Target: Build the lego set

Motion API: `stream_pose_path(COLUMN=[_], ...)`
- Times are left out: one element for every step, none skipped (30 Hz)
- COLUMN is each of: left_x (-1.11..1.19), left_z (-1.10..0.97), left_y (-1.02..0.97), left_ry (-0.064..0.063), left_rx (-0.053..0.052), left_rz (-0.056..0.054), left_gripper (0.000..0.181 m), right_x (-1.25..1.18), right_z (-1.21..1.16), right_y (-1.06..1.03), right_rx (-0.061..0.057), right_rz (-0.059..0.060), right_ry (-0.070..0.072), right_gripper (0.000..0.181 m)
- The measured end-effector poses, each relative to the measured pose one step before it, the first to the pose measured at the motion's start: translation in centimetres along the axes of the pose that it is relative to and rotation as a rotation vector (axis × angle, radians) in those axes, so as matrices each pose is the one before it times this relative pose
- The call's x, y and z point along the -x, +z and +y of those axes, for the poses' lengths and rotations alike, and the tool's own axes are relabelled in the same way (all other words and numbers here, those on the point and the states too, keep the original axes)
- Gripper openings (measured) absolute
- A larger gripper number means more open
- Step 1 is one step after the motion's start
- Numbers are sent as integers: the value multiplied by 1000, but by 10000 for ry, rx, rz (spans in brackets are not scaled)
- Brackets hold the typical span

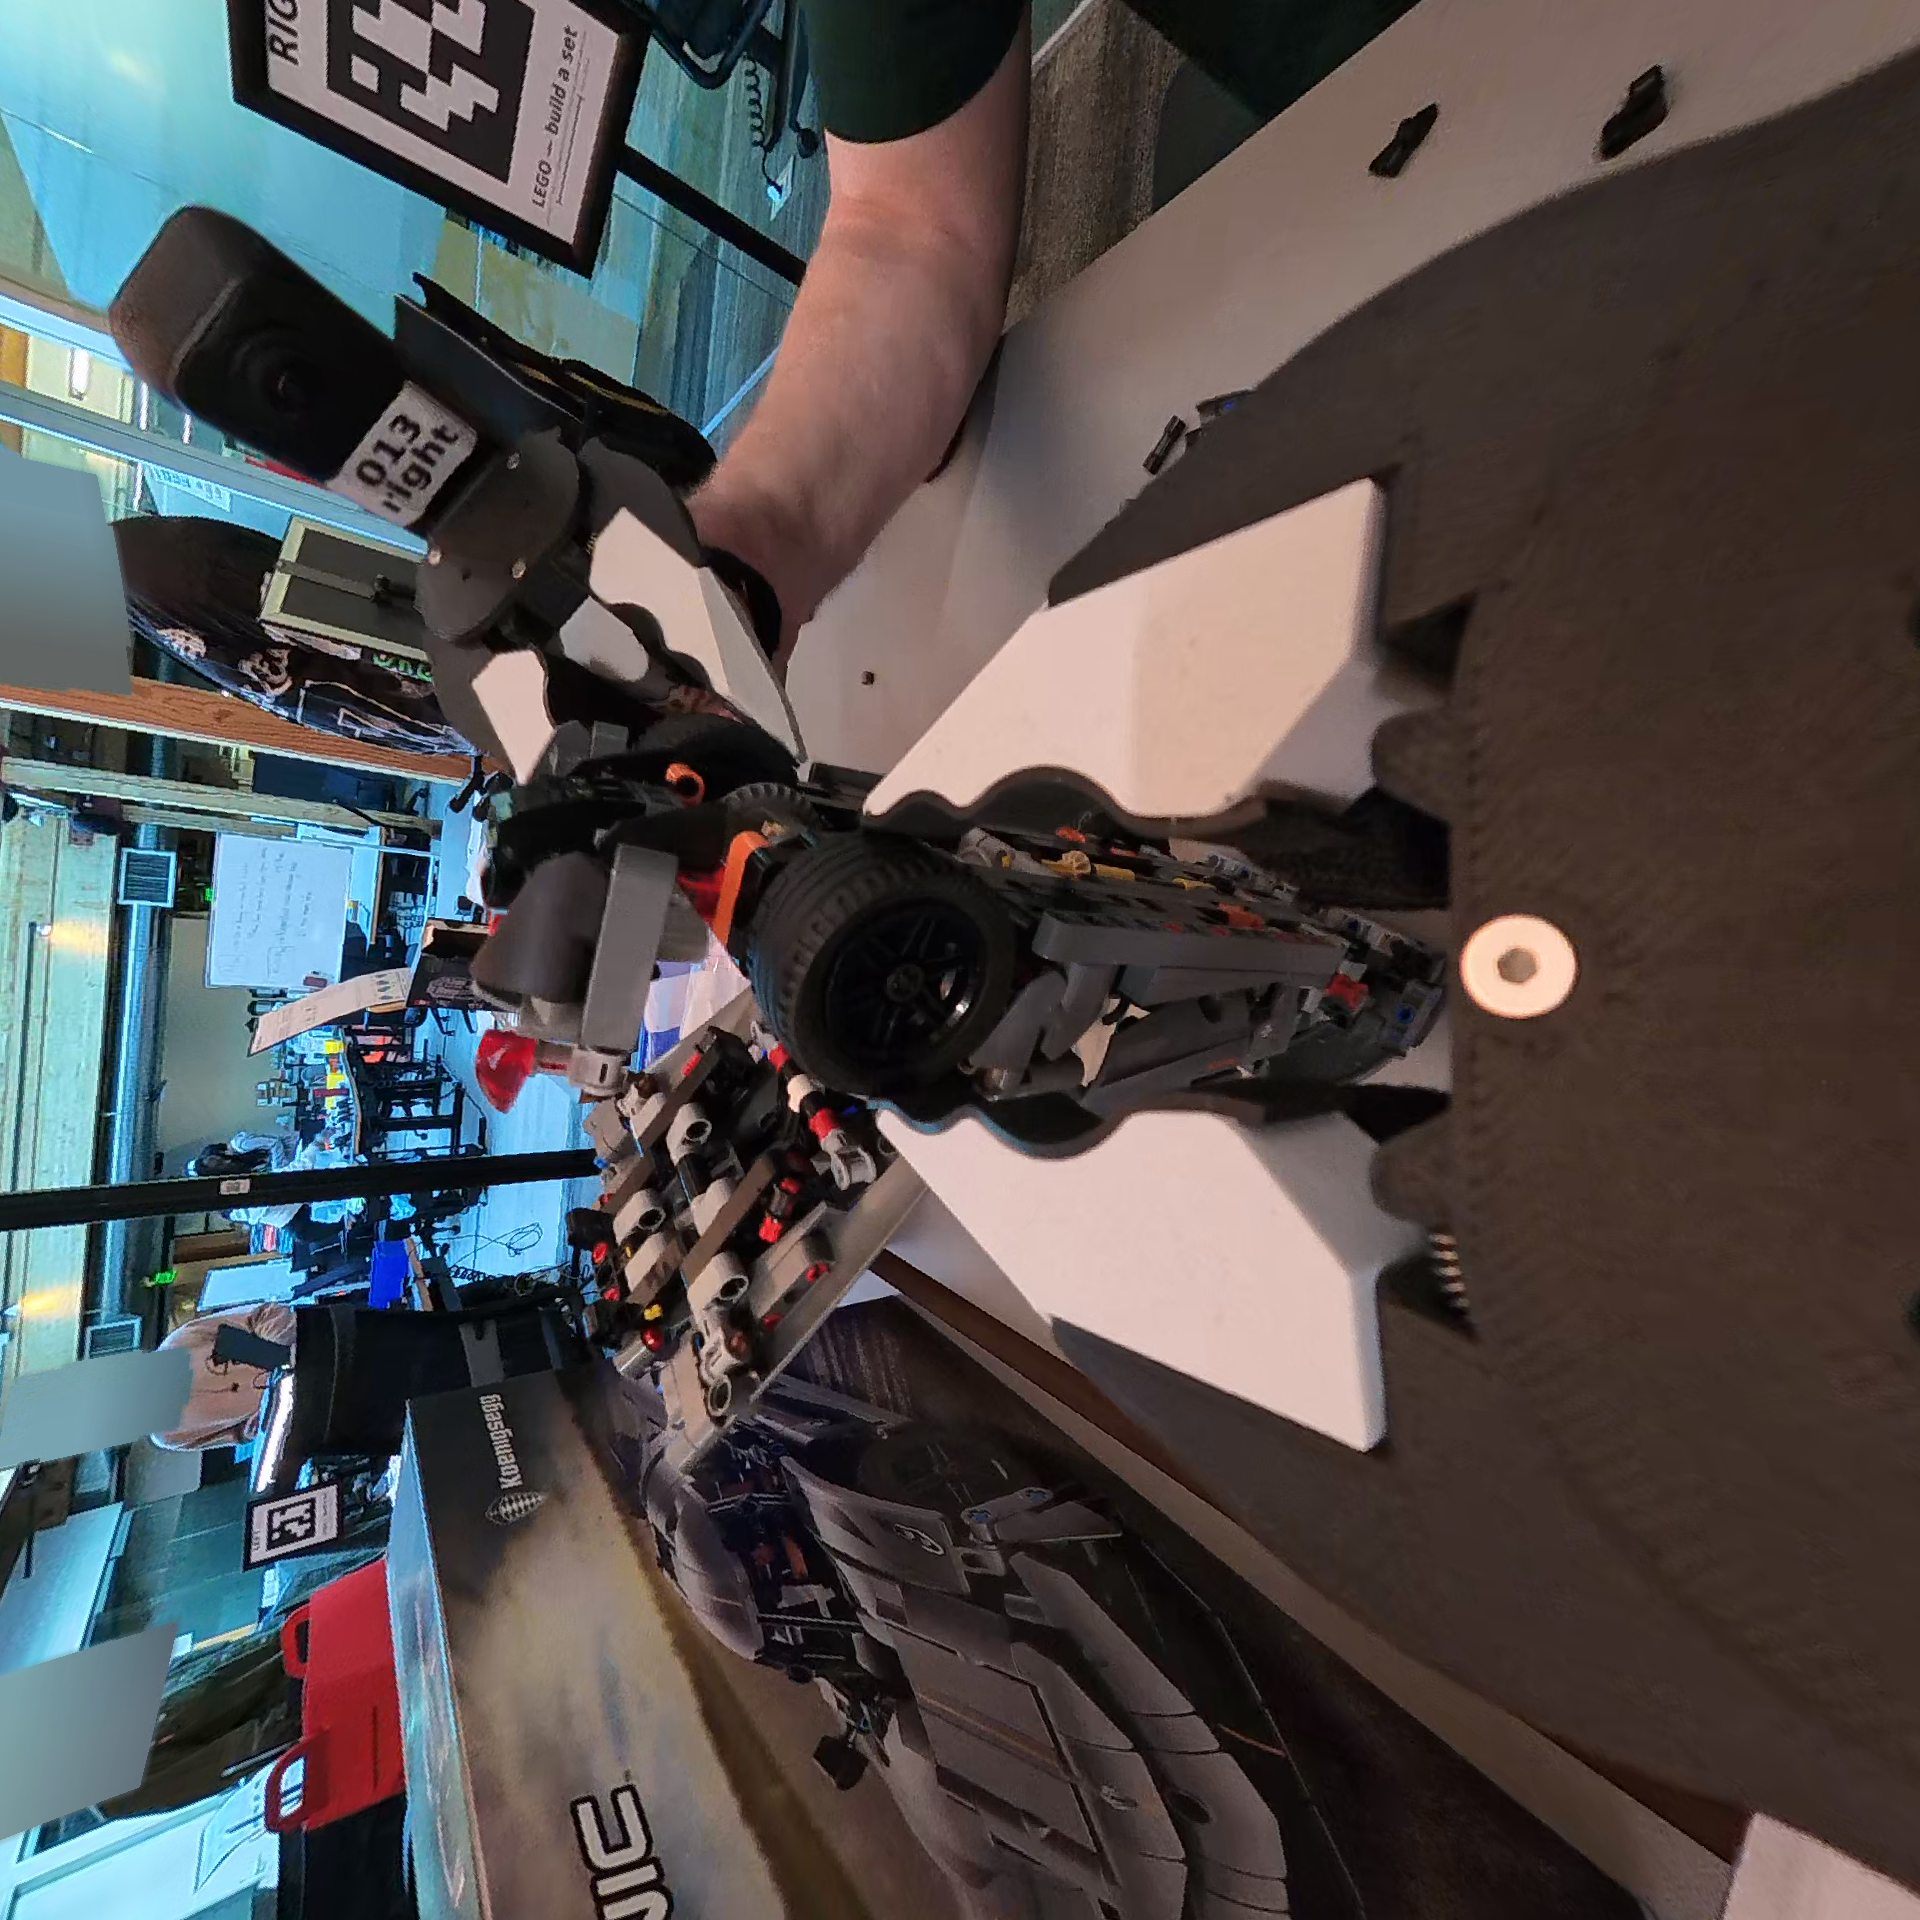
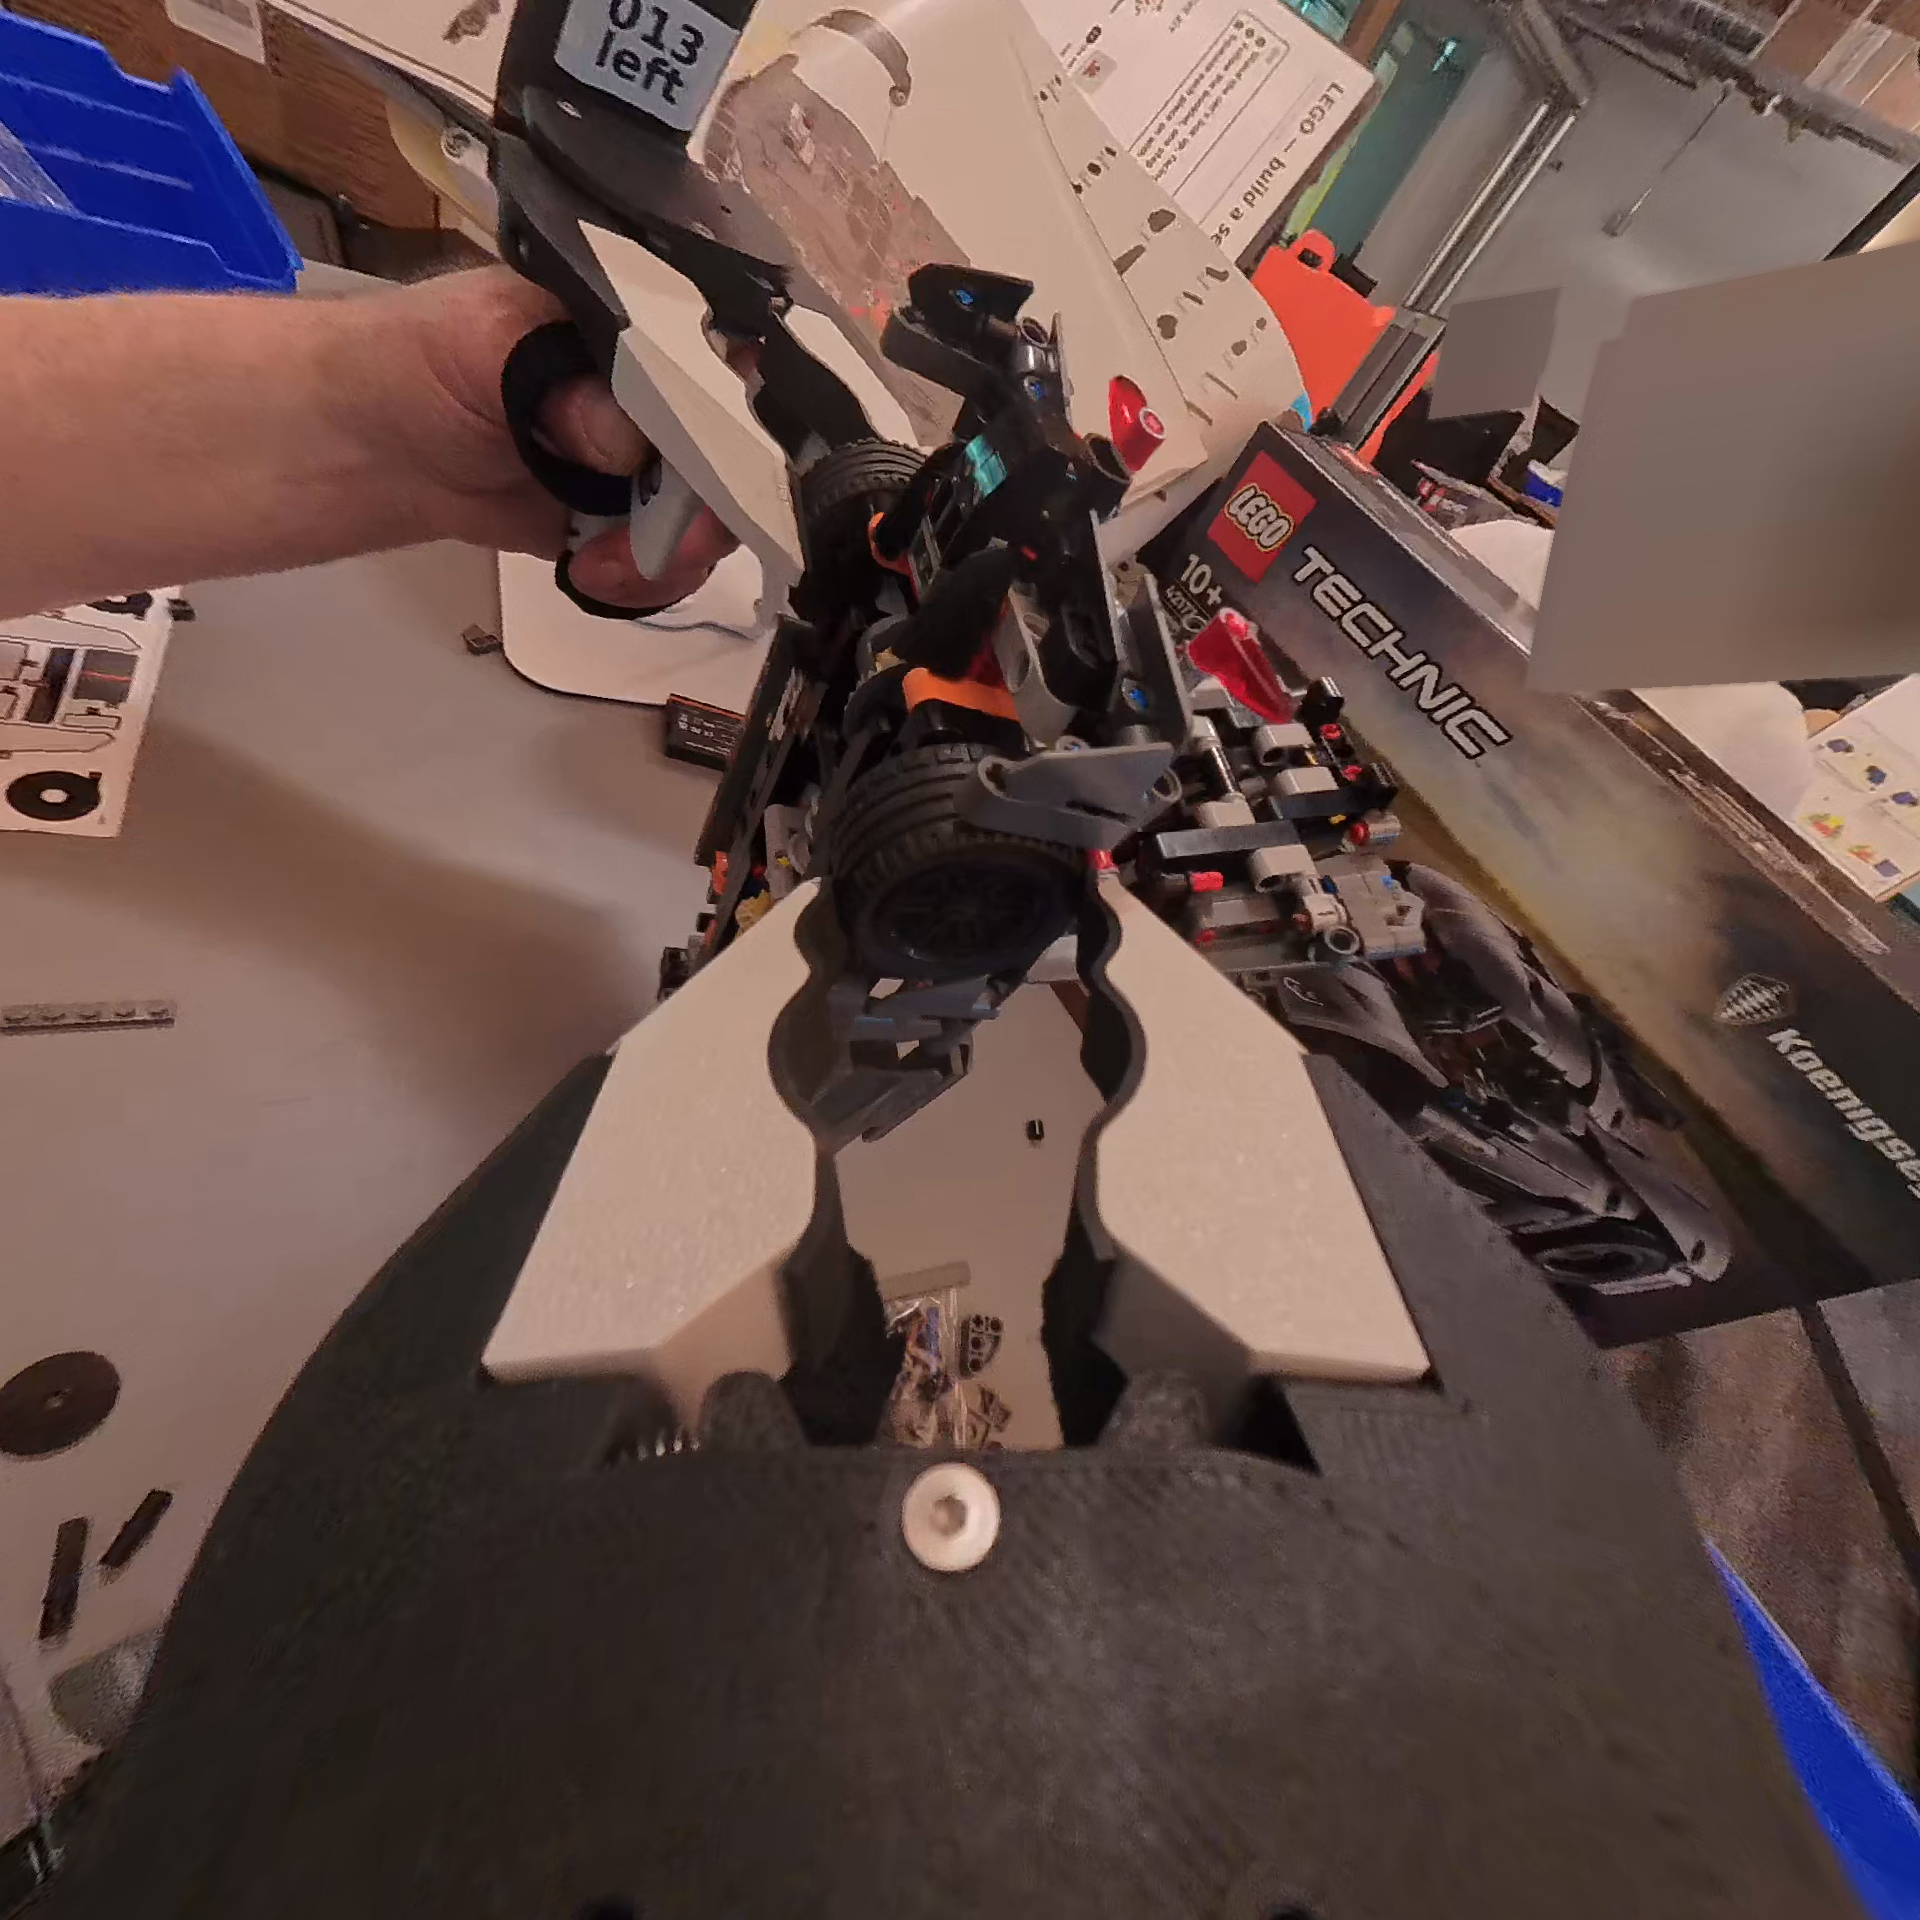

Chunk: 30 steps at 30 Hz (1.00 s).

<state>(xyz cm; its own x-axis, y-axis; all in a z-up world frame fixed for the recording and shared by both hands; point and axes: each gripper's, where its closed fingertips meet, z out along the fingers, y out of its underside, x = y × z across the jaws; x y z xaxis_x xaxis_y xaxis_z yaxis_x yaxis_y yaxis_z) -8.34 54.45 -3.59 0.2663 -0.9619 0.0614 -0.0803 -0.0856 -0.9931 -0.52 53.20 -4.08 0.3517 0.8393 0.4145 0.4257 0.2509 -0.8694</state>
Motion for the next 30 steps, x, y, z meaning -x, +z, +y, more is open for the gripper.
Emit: stream_pose_path(left_x=[-38, -23, -47, -69, -91, -76, -46, -28, -14, -9, -29, -47, -34, -28, -25, -17, -21, -15, -8, -27, -40, -4, -2, -38, -66, -73, -63, -27, 7, -2], left_z=[-2, 3, -4, 2, 9, 11, 7, -6, -9, 9, 15, 14, 25, 21, 24, 11, 15, 12, 8, -6, 3, 10, 8, -12, 0, -13, -10, 0, 1, 3], left_y=[80, 44, -1, -45, -56, -36, -5, 5, -1, -12, -46, -63, -82, -74, -56, -47, -16, 1, 17, 6, 16, 15, 29, 28, 22, 16, -1, 2, -2, -1], left_ry=[49, 85, 83, 40, 27, 29, 19, -7, -15, -2, 17, 31, 61, 63, 5, -45, 3, 76, 121, 155, 185, 242, 349, 359, 291, 267, 257, 263, 266, 178], left_rx=[14, 29, 37, 42, 39, 27, 20, 19, 17, 29, 37, 50, 64, 62, 59, 43, 18, 9, 8, 21, 42, 71, 100, 121, 136, 133, 114, 97, 85, 76], left_rz=[-34, -60, -30, 18, 45, 34, 17, 19, 14, 10, 16, 22, 7, -4, 6, 20, 10, -19, -41, -55, -66, -126, -192, -186, -141, -122, -115, -124, -131, -92], left_gripper=[47, 47, 47, 46, 47, 46, 46, 46, 46, 46, 47, 47, 47, 47, 47, 47, 46, 47, 46, 46, 46, 46, 47, 47, 47, 47, 47, 47, 47, 47], right_x=[-160, -129, 40, 163, 167, 114, 81, 46, 40, 48, 64, 61, 46, 57, 47, 16, 3, -2, -2, 7, 1, -10, -26, -20, -30, -1, 15, 34, 15, -6], right_z=[114, 96, 2, -75, -69, -43, -26, -7, -9, -17, -39, -32, -38, -38, -44, -14, -4, 5, 12, 11, 10, 28, 21, 35, 41, 20, 22, 2, 5, -8], right_y=[-8, 10, -14, -51, -51, -32, -34, -25, -20, -7, 0, 14, 22, 32, 19, 32, 15, 5, -15, -12, -26, -14, -22, -35, -45, -43, -41, -22, -17, -8], right_rx=[63, 45, -15, -57, -53, -32, -20, -15, -14, -17, -23, -18, -5, 1, 6, 6, 3, 1, -8, -27, -41, -50, -49, -47, -54, -66, -72, -77, -76, -67], right_rz=[71, 82, -44, -151, -153, -104, -54, -16, -11, -25, -27, -13, -8, -18, -18, -5, 0, -18, -54, -87, -101, -110, -123, -135, -153, -184, -205, -201, -187, -143], right_ry=[-8, -20, 49, 106, 118, 95, 43, 8, 37, 63, 35, -3, -2, 20, 31, 12, -5, 21, 75, 116, 137, 169, 203, 220, 234, 260, 282, 292, 288, 218], right_gripper=[44, 44, 44, 44, 44, 44, 43, 43, 44, 44, 44, 44, 43, 43, 43, 44, 44, 43, 44, 44, 43, 43, 43, 44, 43, 43, 44, 44, 43, 44])
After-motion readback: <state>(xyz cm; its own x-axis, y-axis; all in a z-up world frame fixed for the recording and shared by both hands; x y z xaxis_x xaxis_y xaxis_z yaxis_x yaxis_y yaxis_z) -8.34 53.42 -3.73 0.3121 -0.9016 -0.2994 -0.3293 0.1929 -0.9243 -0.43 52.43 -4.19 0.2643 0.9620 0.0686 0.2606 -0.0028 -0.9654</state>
